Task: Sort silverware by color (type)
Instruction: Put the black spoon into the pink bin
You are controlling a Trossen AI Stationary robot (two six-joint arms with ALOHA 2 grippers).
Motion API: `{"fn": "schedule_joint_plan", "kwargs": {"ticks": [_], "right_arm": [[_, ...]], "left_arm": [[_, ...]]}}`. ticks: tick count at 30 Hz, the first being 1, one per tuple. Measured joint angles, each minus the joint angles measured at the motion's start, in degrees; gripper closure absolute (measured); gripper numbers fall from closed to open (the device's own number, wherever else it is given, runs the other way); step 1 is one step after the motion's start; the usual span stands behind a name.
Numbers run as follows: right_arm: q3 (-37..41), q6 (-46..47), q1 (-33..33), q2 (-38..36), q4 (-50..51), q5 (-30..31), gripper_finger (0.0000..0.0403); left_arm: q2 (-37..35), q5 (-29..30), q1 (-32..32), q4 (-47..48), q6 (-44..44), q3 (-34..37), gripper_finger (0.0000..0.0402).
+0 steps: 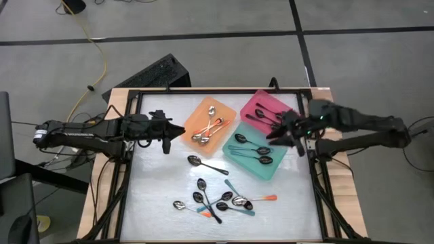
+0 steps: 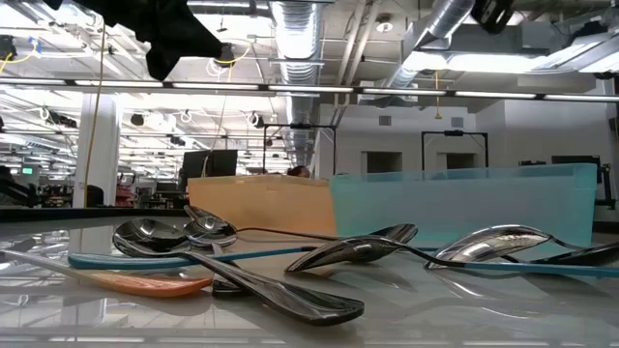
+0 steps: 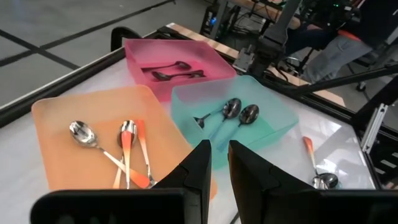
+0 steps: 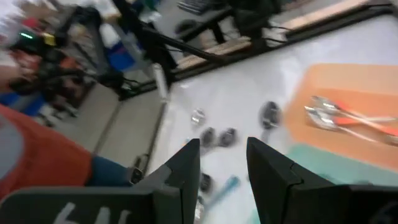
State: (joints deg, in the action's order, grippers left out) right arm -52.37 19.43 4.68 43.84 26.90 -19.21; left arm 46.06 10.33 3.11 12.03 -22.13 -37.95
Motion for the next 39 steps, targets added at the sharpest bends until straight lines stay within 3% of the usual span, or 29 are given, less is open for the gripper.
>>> {"fn": "schedule_joint_plan", "kwargs": {"ticks": [6,15,21,32,39], "right_arm": [[7.6,6.2,-7.0,2.7,-18.6,1.4,0.0264],[7.8,14.0,-14.2,8.6,-32.5,1.4,0.0264],[7.8,20.5,-18.3,12.4,-33.1,1.4,0.0264],[7.8,23.0,-22.0,15.6,-33.1,1.5,0.0264],[7.6,32.1,-24.8,16.6,-32.9,10.2,0.0264]], "left_arm": [[0.0,0.0,0.0,0.0,0.2,0.0,0.036],[0.0,0.5,0.0,0.0,0.2,0.0,0.036],[0.0,0.5,0.0,0.1,0.2,0.0,0.036],[0.0,0.6,0.0,0.1,-1.6,0.0,0.036],[0.0,-2.5,0.0,2.5,-2.9,0.0,0.036]]}}
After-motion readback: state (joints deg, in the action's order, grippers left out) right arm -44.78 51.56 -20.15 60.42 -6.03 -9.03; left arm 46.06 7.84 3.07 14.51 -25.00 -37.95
